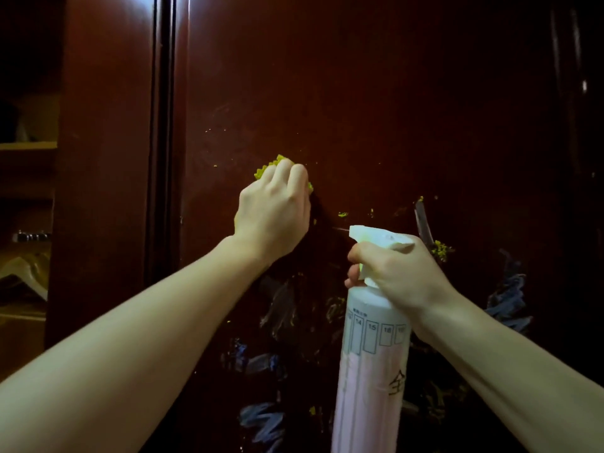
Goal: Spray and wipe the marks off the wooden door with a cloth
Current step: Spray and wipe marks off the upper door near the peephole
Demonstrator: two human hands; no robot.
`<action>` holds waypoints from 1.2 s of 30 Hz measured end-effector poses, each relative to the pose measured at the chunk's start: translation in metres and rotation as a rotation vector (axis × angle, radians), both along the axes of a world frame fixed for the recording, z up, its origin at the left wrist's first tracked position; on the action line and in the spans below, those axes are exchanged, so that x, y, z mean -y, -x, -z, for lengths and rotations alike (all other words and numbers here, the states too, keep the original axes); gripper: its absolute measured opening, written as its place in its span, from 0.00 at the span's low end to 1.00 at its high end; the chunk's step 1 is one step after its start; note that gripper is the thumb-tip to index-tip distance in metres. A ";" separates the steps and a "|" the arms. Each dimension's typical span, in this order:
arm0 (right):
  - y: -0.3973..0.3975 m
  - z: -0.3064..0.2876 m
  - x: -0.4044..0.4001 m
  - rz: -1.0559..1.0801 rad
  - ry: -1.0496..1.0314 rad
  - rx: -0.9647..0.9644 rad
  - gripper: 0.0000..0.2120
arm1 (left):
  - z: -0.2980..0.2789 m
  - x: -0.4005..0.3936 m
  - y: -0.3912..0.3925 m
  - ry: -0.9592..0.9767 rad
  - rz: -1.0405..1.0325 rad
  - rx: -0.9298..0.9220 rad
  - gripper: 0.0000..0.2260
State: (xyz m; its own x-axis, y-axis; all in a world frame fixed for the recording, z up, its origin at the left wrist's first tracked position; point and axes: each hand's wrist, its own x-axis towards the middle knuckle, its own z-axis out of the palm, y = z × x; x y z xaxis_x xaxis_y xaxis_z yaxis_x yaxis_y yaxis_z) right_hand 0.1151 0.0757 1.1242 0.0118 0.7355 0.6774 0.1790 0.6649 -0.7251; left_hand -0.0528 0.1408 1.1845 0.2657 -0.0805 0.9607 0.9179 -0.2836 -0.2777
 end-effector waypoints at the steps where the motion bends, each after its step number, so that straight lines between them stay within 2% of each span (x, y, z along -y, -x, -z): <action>1: -0.004 0.000 -0.001 0.038 -0.001 0.005 0.09 | -0.002 -0.001 -0.004 -0.009 -0.002 0.009 0.08; 4: -0.014 0.000 -0.002 0.088 -0.015 -0.017 0.12 | 0.010 -0.001 -0.007 -0.016 0.007 -0.021 0.07; 8: -0.015 -0.002 -0.001 0.012 -0.028 -0.060 0.06 | 0.049 0.001 0.004 0.016 0.022 -0.126 0.05; 11: -0.012 -0.003 -0.003 0.054 -0.019 -0.029 0.11 | 0.065 0.002 0.013 0.029 0.017 -0.143 0.04; 14: -0.015 -0.006 -0.002 0.069 -0.014 -0.073 0.14 | 0.057 0.002 0.012 0.034 0.001 -0.152 0.04; 17: -0.017 -0.009 0.003 -0.046 -0.031 -0.120 0.04 | 0.032 0.000 0.000 0.015 -0.007 -0.102 0.05; 18: -0.017 -0.010 0.004 -0.040 -0.042 -0.103 0.04 | 0.022 -0.001 -0.006 0.007 -0.009 -0.083 0.05; 23: -0.027 -0.007 0.001 0.080 -0.040 -0.060 0.10 | 0.006 -0.005 -0.031 -0.007 -0.009 -0.032 0.06; 28: -0.041 0.002 0.001 -0.009 -0.004 -0.126 0.04 | 0.053 -0.006 -0.031 0.023 0.006 -0.233 0.04; 30: -0.045 0.004 0.001 0.017 -0.003 -0.124 0.04 | 0.054 -0.005 -0.032 0.025 0.004 -0.274 0.04; 33: -0.054 0.005 -0.001 0.084 0.004 -0.100 0.05 | 0.025 -0.004 -0.041 0.013 0.008 -0.276 0.05; 36: -0.066 0.005 -0.002 0.179 0.011 -0.045 0.08 | -0.010 -0.004 -0.062 0.010 0.026 -0.146 0.06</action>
State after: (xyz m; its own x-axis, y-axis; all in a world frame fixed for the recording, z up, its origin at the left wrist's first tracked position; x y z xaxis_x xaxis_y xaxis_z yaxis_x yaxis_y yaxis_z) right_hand 0.1812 0.0780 1.1188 0.1733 0.7260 0.6655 0.2614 0.6175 -0.7418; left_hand 0.0095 0.1446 1.1944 0.4010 -0.0796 0.9126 0.8602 -0.3098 -0.4050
